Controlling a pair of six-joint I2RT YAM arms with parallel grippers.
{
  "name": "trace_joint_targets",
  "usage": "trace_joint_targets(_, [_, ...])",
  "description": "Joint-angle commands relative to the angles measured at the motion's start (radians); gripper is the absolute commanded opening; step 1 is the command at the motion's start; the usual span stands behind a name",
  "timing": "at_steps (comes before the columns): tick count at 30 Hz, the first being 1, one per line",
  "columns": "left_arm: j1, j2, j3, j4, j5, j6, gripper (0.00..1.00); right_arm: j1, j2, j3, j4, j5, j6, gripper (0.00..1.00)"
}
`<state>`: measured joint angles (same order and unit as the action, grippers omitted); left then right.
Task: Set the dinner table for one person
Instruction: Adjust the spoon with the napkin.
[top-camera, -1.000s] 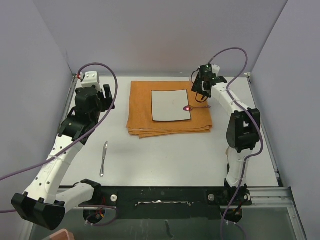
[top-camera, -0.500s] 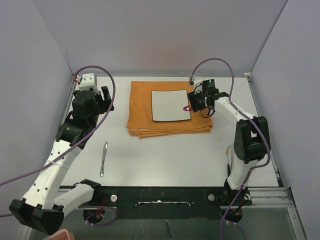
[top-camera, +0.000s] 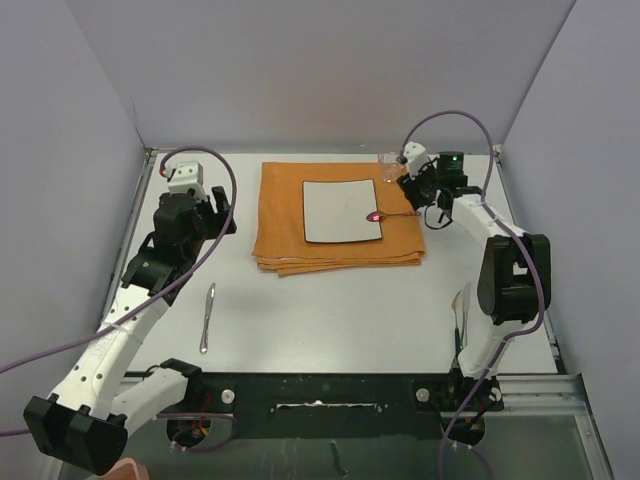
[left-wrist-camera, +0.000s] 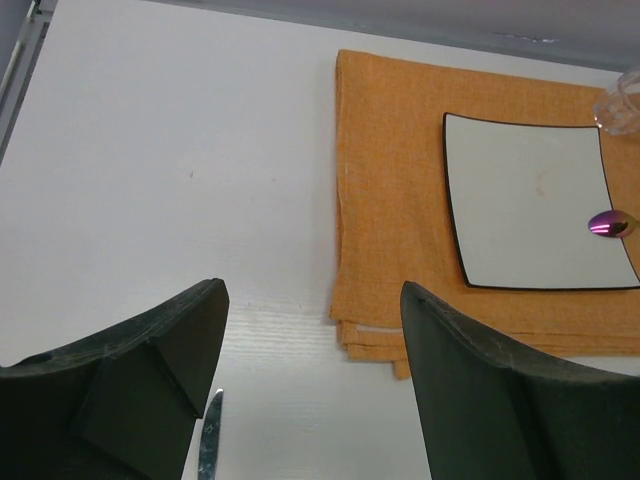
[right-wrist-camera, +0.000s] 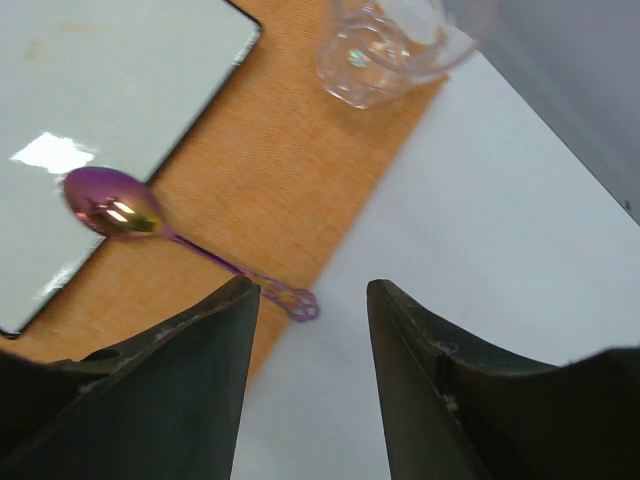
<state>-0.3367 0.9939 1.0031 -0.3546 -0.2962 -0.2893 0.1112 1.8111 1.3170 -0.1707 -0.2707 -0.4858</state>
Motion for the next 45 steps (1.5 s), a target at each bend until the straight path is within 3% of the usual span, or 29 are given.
trace_joint_targets(1, [0.007, -0.055, -0.028, 0.072, 0.032, -0.011, 0.69, -0.057, 0.023, -0.005, 0.123, -0.061, -0.084, 0.46])
trace_joint_targets(5, [0.005, -0.076, -0.056, 0.078, 0.05, -0.013, 0.69, -0.038, 0.044, -0.003, 0.075, -0.075, -0.124, 0.38])
trace_joint_targets(10, [0.006, -0.103, -0.104, 0.103, 0.05, -0.025, 0.69, 0.028, 0.0, -0.089, 0.011, -0.038, -0.209, 0.43])
trace_joint_targets(20, [0.005, -0.14, -0.128, 0.099, 0.06, -0.044, 0.69, 0.035, -0.032, -0.157, -0.024, -0.006, -0.266, 0.47])
trace_joint_targets(45, [0.008, -0.124, -0.131, 0.117, 0.072, -0.021, 0.69, 0.144, 0.192, 0.073, -0.049, 0.03, -0.297, 0.45])
